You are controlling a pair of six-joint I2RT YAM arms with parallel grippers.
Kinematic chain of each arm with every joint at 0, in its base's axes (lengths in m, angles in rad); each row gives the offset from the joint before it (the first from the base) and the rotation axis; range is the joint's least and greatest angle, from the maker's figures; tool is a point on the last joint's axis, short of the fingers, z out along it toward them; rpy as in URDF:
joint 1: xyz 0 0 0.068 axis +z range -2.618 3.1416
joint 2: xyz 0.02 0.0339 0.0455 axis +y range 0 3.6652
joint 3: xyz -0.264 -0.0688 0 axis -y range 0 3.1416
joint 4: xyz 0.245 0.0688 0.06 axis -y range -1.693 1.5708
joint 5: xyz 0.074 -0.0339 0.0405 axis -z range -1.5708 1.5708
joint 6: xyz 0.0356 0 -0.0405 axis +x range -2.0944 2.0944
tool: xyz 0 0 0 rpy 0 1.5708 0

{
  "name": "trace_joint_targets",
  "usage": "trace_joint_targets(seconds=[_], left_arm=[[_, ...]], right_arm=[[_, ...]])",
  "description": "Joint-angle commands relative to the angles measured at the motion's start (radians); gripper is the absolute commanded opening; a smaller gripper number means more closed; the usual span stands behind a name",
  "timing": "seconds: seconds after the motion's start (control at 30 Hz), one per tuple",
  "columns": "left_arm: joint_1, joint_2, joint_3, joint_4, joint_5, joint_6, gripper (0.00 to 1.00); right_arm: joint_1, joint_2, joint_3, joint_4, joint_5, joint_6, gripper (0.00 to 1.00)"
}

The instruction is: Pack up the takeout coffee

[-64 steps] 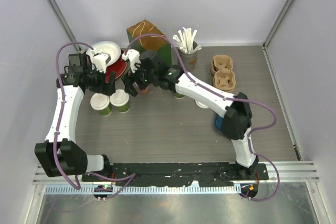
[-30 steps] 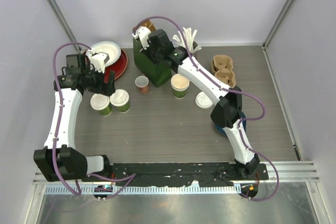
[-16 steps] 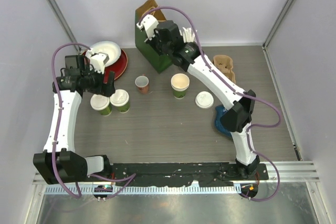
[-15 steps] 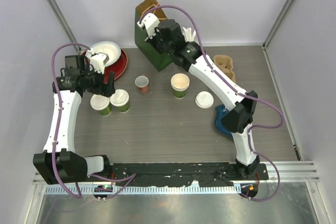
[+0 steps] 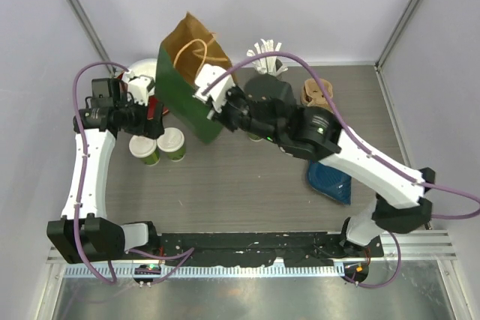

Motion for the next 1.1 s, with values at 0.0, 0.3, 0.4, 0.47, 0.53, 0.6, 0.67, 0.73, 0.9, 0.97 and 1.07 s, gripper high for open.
trace_joint_targets(seconds=[0.0,0.3,0.4,0.47,0.53,0.6,0.67,0.73,0.9,0.97,1.07], left_arm=[[0.005,-0.032,0.070,-0.037,-0.038,-0.018,0.87],[0.007,-0.060,0.142,-0.090,-0.058,-0.042,0.87],[0.007,-0.063,0.147,-0.097,-0.029,-0.054,0.87],[0.005,-0.066,0.146,-0.105,-0.001,-0.057,0.87],[0.005,-0.068,0.146,-0.113,0.017,-0.062,0.87],[0.005,-0.069,0.146,-0.120,0.056,-0.064,0.87],[0.007,-0.066,0.147,-0.139,0.101,-0.058,0.87],[0.005,-0.068,0.147,-0.143,0.119,-0.054,0.87],[0.005,-0.072,0.132,-0.140,0.128,-0.047,0.87],[0.005,-0.072,0.124,-0.140,0.129,-0.042,0.87],[0.004,-0.068,0.126,-0.142,0.132,-0.041,0.87]], right_arm=[[0.016,-0.175,-0.181,-0.048,0.064,0.156,0.01],[0.041,-0.415,-0.482,-0.052,-0.087,0.303,0.01],[0.042,-0.432,-0.551,-0.089,-0.092,0.314,0.01],[0.044,-0.438,-0.594,-0.103,-0.081,0.310,0.01],[0.045,-0.441,-0.663,-0.104,-0.087,0.293,0.01],[0.045,-0.438,-0.723,-0.094,-0.118,0.274,0.01],[0.045,-0.427,-0.755,-0.072,-0.135,0.264,0.01],[0.047,-0.415,-0.785,-0.067,-0.170,0.238,0.01],[0.047,-0.403,-0.840,-0.032,-0.196,0.182,0.01],[0.047,-0.400,-0.837,-0.031,-0.213,0.170,0.01],[0.047,-0.400,-0.820,-0.040,-0.216,0.170,0.23]])
